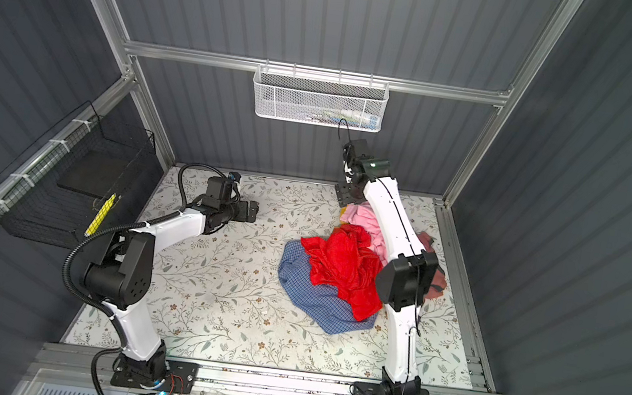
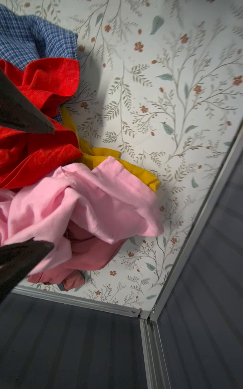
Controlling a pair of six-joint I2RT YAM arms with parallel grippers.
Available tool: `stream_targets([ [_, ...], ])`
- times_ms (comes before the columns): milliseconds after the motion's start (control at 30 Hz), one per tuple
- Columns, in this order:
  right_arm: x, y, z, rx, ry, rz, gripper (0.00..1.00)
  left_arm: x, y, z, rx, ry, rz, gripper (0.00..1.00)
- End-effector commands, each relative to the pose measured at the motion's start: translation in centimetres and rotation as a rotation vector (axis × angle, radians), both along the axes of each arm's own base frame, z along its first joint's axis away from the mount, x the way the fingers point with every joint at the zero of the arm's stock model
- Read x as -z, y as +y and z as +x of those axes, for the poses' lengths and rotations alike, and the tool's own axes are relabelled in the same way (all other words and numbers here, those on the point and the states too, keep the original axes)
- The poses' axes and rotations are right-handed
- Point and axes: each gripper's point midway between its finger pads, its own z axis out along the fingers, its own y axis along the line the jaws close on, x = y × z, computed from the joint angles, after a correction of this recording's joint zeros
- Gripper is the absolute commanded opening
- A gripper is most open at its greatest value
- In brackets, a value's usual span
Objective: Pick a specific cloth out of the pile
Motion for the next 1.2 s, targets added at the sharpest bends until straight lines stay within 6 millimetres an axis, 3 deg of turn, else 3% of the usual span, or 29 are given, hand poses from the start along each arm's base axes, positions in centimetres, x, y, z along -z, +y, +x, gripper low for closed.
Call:
stream_targets([
  [0,0.6,-1.9,-1.3,0.008,0.060,-0.142,0.78,0.3,-0.3,0.2,0.006,0.024,-0.011,1.00],
  [200,1.7,-4.8,-1.3,0.066,0.075,-0.315,0.69,1.2,-0.4,-0.1,0.009,0.046,-0.011,1.00],
  [400,3.8,-6.0,-1.5,0.073,0.128,-0.367,0.74,1.5,-0.5,0.0,0.010,0.054,-0.016,1.00],
  [533,5.4,-6.3,-1.4,0.082,0.160,-0.362,0.72,1.6,-0.5,0.1,0.012,0.056,-0.014,1.00],
  [933,6.6,-5.9,-1.3,0.104,0.156,-0.193,0.10,1.8,-0.2,-0.4,0.013,0.065,0.009,1.00],
  [1000,5.9,-6.2,-1.5,0.118,0.140,-0.187,0.00,1.8,0.0,-0.5,0.011,0.067,0.013,1.00],
  [1167,0.8,-6.3,-1.4,0.165,-0.020,-0.113,0.00,1.9,-0.2,-0.7,0.017,0.072,0.004,1.00],
])
